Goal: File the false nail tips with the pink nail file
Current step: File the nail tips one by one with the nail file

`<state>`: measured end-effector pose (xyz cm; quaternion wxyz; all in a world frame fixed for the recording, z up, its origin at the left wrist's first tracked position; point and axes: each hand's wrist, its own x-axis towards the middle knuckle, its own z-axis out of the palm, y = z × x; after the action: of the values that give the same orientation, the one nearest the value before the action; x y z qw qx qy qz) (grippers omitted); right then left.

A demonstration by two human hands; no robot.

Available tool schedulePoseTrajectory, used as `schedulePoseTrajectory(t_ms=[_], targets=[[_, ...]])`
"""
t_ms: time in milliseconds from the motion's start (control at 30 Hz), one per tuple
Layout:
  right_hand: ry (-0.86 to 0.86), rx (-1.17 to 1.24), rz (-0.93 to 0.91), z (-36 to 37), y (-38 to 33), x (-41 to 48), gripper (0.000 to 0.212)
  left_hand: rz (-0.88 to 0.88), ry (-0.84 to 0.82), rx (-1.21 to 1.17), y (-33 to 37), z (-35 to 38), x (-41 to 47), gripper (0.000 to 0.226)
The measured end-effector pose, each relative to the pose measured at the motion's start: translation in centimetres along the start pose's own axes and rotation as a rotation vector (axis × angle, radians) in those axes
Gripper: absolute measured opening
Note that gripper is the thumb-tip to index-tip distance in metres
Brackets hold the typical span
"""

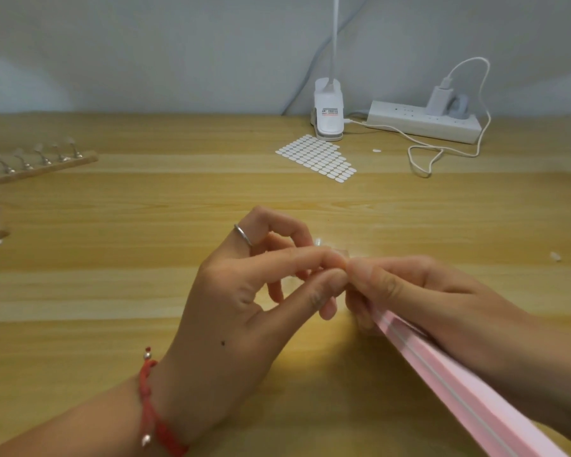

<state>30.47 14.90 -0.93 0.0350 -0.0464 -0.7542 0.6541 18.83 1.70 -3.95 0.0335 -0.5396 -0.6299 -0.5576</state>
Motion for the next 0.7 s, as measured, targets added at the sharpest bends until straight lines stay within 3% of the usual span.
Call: schedulePoseTrajectory(t_ms=[133, 233, 367, 533, 700], targets=[[0.095, -0.117, -0.047, -0.7, -0.6, 0.1, 0.036, -0.135, 0.019, -0.143, -0.1, 0.0, 0.1, 0.009], [0.378, -0.170, -0.161, -3.0, -0.4, 0.4, 0.031, -0.200, 0.012, -0.206, -0.3, -0.1, 0.1, 0.010], [0.719, -0.040, -0.275, -4.3, 0.5, 0.8, 0.012, -0.202, -0.080, -0.243, -0.1, 0.2, -0.2, 0.007], [0.718, -0.094, -0.451, -1.2, 0.9, 0.6, 0.021, -0.223, -0.200, -0.276, 0.4, 0.6, -0.6, 0.004], [0.824, -0.211, -0.498, -2.1, 0.7, 1.0, 0.022, -0.150, -0.257, -0.154, 1.1, 1.0, -0.8, 0.011]])
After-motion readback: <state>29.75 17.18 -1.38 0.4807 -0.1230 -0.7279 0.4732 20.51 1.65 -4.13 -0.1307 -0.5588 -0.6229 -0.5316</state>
